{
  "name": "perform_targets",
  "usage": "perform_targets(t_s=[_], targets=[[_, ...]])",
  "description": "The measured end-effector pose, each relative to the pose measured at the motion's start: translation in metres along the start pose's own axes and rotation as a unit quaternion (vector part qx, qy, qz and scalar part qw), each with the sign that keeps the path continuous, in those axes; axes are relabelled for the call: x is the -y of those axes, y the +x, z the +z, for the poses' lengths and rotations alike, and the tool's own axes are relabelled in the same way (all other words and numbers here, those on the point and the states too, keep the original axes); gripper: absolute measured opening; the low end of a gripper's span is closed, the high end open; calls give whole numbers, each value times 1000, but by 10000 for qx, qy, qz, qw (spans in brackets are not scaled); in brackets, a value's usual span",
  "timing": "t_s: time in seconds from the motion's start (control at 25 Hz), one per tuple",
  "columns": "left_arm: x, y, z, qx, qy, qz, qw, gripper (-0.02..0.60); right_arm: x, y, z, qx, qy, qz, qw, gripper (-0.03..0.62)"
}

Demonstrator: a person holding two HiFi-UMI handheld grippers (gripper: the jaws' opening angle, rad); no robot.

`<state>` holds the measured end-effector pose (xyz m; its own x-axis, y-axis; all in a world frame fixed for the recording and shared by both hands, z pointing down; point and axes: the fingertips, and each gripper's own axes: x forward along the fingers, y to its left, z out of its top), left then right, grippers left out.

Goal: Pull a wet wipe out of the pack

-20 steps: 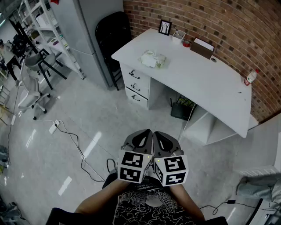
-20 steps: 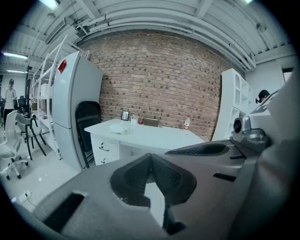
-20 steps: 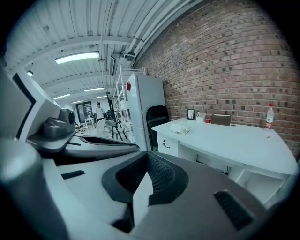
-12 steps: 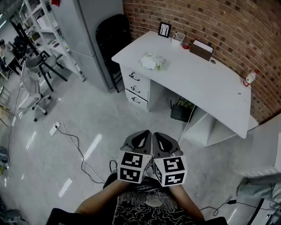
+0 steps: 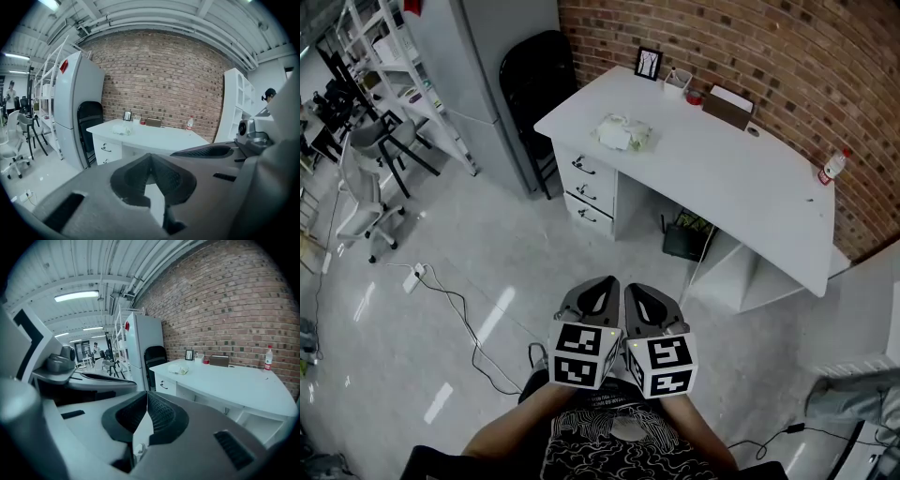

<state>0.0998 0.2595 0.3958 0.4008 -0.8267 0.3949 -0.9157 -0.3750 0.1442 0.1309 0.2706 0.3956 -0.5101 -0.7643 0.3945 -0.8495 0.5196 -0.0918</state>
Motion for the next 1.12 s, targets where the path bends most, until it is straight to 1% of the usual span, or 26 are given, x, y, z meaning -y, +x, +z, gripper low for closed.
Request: perform_targets(t_s=[0.24,0.6,0.88,1.12], targets=[[-20,20,6,6,-44,-1,10000,12,7,23,8,-1,-26,-49,10000,18],[-60,60,21,-90,-77,-118,9999,12,19,75,24,-112,41,-183,9998,17],[-105,91,43,-183,-102,-260,9994,12,24,126,50,-179,113,-370,9991,18],[-142,122,65,-237,-43,-430,9988,12,33,172,76,-199,164,-587,9979,18]])
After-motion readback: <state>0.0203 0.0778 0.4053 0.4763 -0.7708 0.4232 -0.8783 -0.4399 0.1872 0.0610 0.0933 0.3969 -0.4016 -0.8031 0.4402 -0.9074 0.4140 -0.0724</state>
